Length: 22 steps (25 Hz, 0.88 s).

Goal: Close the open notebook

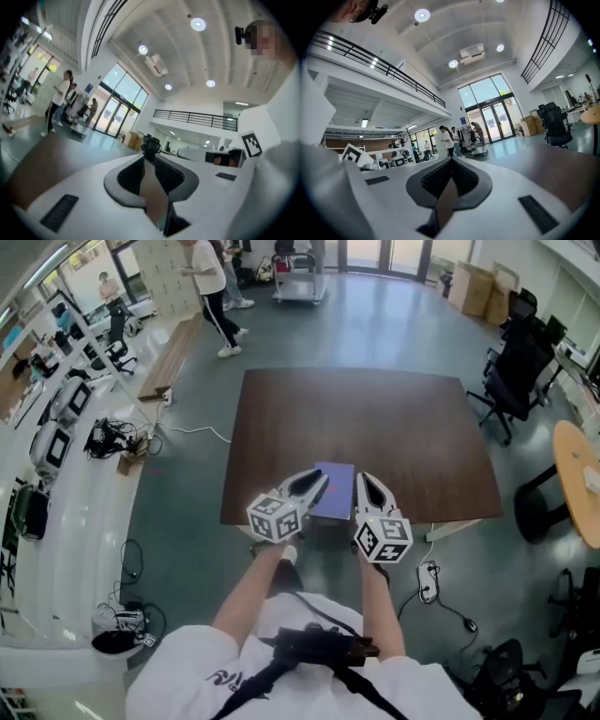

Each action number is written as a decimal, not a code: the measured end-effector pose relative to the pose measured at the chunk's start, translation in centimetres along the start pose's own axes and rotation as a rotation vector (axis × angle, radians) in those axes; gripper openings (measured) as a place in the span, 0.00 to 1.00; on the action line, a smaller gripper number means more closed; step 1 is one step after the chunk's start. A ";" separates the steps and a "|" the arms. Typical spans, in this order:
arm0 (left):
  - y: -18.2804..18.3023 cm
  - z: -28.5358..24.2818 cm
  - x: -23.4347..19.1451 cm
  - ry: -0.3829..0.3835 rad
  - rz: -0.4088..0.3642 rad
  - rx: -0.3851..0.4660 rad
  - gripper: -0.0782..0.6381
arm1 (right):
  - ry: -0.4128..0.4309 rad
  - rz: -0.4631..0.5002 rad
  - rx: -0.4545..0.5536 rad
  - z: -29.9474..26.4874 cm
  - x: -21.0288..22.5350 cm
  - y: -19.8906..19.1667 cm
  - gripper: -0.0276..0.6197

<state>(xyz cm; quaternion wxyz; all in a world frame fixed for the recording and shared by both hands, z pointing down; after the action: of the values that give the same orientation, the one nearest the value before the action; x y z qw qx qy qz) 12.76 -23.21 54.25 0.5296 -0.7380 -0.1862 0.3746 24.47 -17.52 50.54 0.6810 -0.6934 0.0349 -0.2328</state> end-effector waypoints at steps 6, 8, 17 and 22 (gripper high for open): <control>6.1 5.9 -0.2 0.311 -0.253 0.178 0.12 | 0.092 0.131 -0.024 -1.2 -4.9 1.0 0.05; 6.7 7.1 0.4 0.343 -0.312 0.202 0.12 | 0.116 0.135 -0.016 -1.0 -6.0 1.2 0.05; 9.2 7.8 2.0 0.292 -0.376 0.268 0.12 | 0.138 0.138 0.037 -1.3 -7.9 3.0 0.05; 9.7 5.5 2.9 0.275 -0.389 0.290 0.12 | 0.093 0.160 0.064 -1.4 -5.8 4.6 0.05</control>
<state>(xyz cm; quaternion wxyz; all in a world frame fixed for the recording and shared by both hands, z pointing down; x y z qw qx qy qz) 9.32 -21.27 43.41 0.7119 -0.6487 -0.1953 0.1850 20.08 -16.99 44.44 0.7168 -0.6548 0.1143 -0.2107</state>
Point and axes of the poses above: the fingertips, and each gripper's own axes: z backward along the fingers, x to its right, y out of its top, the point moved 3 cm from there along z, backward along the fingers, and after that the axes turned 15 degrees about y, right-handed, at the moved point
